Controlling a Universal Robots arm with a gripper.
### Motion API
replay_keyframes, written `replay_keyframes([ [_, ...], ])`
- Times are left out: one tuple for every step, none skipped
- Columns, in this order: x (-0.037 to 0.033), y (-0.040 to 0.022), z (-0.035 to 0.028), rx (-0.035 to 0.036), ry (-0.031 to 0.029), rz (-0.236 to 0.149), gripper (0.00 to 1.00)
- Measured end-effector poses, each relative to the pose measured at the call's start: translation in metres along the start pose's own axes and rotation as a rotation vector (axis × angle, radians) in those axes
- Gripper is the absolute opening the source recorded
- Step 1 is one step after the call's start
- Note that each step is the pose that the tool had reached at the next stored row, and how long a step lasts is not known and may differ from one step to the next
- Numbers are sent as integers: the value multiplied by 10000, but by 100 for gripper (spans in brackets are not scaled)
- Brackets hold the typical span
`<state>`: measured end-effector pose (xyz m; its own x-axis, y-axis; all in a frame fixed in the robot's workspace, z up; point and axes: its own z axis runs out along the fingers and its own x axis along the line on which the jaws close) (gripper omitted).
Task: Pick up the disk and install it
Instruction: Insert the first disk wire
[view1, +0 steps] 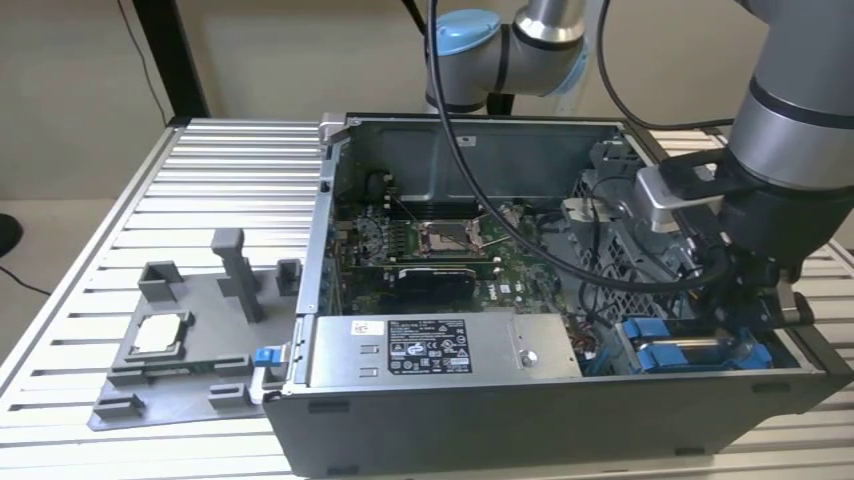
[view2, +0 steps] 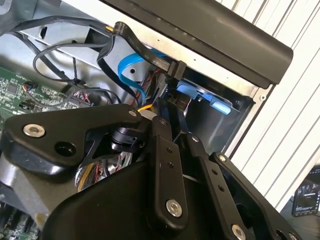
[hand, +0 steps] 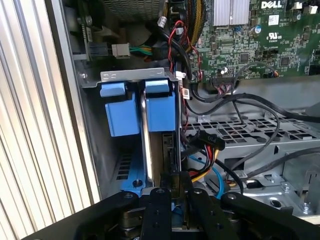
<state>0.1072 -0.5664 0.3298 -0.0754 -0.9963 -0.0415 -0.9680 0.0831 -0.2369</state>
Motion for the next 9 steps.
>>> replay_keyframes([
  [1,2,11,2,24,-6,0],
  [1,5,22,5,52,-13,0],
  [2,7,32,6,78,-20,0],
  [2,10,42,7,99,-25,0],
  [2,12,49,8,101,-25,0],
  [2,13,53,7,94,-23,0],
  [2,13,54,7,94,-23,0],
  [2,14,55,7,96,-23,0],
  [2,14,56,7,95,-23,0],
])
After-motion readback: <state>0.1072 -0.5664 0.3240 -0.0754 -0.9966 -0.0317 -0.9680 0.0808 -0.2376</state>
